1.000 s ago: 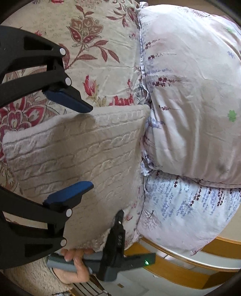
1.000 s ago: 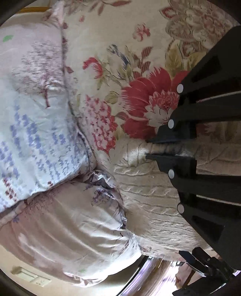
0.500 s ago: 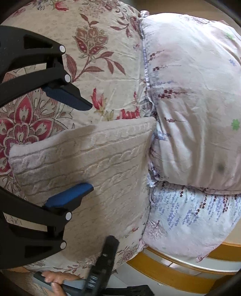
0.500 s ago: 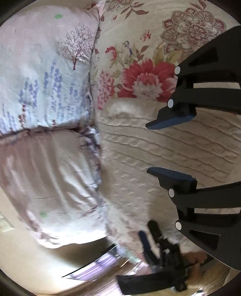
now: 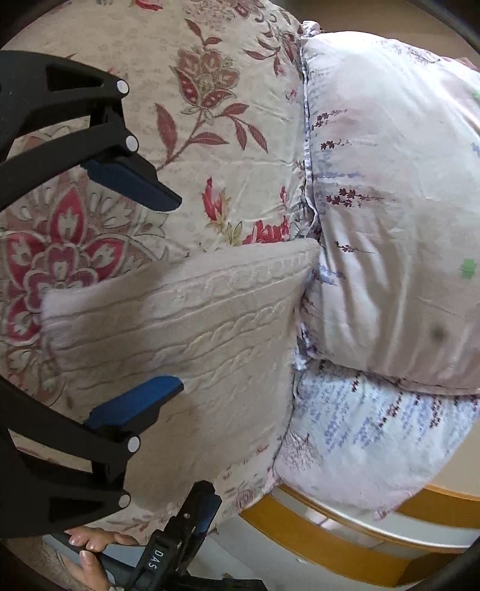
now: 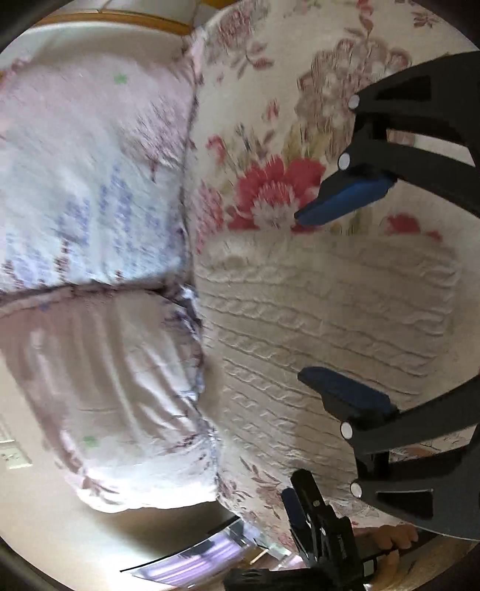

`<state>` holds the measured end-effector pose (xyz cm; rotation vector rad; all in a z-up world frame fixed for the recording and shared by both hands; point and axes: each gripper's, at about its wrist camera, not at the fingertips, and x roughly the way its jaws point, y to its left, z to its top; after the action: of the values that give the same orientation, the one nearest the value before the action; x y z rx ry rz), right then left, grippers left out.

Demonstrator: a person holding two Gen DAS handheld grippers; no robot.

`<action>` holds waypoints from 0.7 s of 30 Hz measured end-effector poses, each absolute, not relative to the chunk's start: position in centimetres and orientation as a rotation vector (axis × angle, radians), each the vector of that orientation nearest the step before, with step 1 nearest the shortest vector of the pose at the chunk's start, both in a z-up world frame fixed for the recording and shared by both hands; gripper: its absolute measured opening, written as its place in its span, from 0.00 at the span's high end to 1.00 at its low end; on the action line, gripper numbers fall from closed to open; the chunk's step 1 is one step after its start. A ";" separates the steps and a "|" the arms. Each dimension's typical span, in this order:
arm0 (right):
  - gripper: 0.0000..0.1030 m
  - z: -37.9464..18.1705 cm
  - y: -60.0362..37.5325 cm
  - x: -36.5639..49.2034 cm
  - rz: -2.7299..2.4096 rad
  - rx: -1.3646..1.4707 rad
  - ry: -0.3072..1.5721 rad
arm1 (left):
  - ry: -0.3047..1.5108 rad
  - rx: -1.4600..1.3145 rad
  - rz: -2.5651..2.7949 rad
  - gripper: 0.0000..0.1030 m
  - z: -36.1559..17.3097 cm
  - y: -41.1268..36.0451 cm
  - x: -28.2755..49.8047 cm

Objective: Fold small clothes

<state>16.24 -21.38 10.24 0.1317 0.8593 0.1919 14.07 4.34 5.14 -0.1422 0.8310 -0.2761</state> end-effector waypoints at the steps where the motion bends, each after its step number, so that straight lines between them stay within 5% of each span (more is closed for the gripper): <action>1: 0.15 10.5 -21.6 15.8 0.183 0.132 0.849 | 0.832 -0.150 -0.276 0.10 5.2 4.6 13.7; 6: 0.13 11.0 -22.5 13.8 0.144 0.135 0.821 | 0.812 -0.149 -0.222 0.02 5.6 5.8 11.9; 9: 0.02 10.8 -22.8 12.6 0.097 0.140 0.813 | 0.812 -0.143 -0.205 0.02 5.5 6.2 10.8; 21: 0.02 8.1 -20.9 9.6 0.131 0.171 0.937 | 0.886 -0.056 -0.184 0.02 3.4 4.5 8.0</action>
<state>9.64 -20.88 8.11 0.1712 0.9375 0.1309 8.02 4.52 3.36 -0.0564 0.8861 -0.1841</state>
